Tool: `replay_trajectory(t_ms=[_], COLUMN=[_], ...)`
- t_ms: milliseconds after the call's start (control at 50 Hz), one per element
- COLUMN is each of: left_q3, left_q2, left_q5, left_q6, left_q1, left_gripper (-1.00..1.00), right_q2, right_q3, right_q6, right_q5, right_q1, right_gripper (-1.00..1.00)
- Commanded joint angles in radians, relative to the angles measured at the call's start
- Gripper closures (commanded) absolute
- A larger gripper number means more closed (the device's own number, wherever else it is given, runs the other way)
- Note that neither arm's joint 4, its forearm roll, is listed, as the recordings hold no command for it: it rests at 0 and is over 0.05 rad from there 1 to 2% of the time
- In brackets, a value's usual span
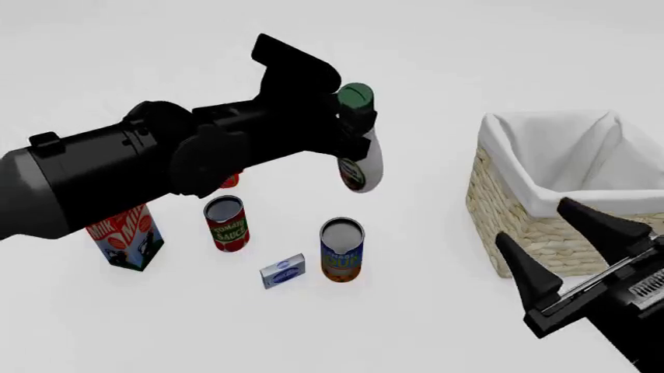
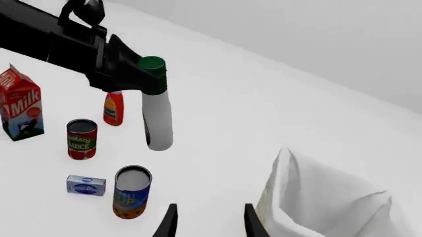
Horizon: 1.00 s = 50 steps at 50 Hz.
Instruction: Pick the salad dressing and place it in the basket.
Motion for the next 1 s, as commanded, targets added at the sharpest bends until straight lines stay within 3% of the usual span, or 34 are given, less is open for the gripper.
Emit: replay_trajectory(t_ms=[20,360,640,1000], left_q3=[0.0,0.0,-0.002,0.001], left_q2=[-0.003,-0.018,-0.021,-0.032], left_q5=[0.0,0.015,0.022,0.03], left_q6=[0.021,0.007,-0.01,-0.026], left_q1=[-0.025,-0.041,-0.056,-0.079], left_gripper=[1.0,1.0,1.0,1.0], right_q2=[0.122,0.259,0.334,0.374], right_q3=[-0.102,-0.18,-0.207,-0.222], right_q6=[-0.047,-0.118,-0.14,-0.144], right_q5=[-0.03,-0.136,-0.204,-0.262], right_q1=[0.075,0.18,0.251,0.27], right_gripper=[-1.0,-1.0,-1.0,-1.0])
